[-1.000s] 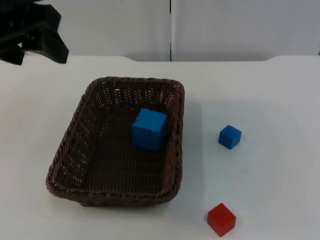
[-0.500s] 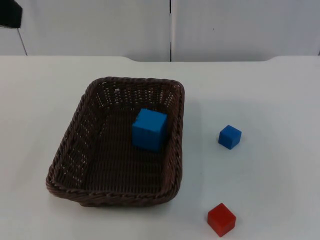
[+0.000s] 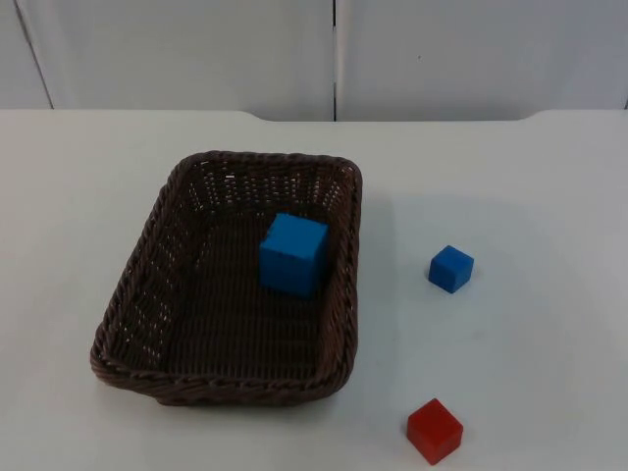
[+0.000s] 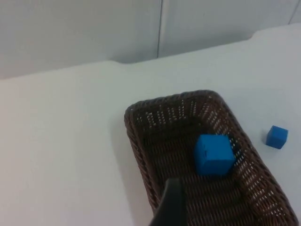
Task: Pick up the basket with the left hand and place the largest block into the basket with the right hand.
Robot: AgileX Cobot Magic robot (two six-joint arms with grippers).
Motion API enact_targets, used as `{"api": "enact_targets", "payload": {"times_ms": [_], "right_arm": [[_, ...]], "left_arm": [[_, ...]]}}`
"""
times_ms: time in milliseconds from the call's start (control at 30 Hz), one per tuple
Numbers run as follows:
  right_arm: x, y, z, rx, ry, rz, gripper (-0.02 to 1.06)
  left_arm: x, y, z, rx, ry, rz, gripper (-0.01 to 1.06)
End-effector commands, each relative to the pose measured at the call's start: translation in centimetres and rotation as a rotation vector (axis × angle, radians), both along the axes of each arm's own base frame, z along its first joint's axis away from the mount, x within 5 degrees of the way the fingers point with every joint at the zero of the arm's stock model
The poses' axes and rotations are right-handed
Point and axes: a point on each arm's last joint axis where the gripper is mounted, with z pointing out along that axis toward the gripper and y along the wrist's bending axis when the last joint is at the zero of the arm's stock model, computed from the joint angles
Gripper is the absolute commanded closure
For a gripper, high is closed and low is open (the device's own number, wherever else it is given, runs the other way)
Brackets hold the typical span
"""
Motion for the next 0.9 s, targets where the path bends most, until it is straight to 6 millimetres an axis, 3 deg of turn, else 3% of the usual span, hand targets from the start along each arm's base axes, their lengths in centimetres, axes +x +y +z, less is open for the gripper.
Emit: {"api": "enact_targets", "payload": {"times_ms": [0, 200, 333, 600, 767, 867], "right_arm": [[-0.5, -0.3, -0.1, -0.010, 0.005, 0.011, 0.29], [-1.3, -0.9, -0.7, -0.028, 0.018, 0.026, 0.29], [-2.0, -1.6, -2.1, -0.033, 0.013, 0.024, 0.29], [-3.7, -3.0, -2.5, -0.017, -0.019, 0.030, 0.29], [-4.9, -4.2, -2.7, -0.007, -0.038, 0.020, 0.29], [-5.4, -5.4, -3.0, -0.015, -0.032, -0.042, 0.29]], "left_arm": [[-1.2, 0.1, 0.1, 0.007, -0.006, -0.012, 0.35], [-4.2, 0.4, 0.7, 0.011, -0.071, -0.033, 0.35], [-6.3, 0.7, 0.9, 0.034, -0.123, -0.037, 0.35], [-8.8, 1.0, 0.6, 0.019, -0.132, -0.032, 0.35], [-10.4, 1.1, -0.3, 0.023, -0.125, -0.047, 0.35], [-11.2, 1.2, -2.5, 0.021, -0.128, -0.045, 0.35]]}}
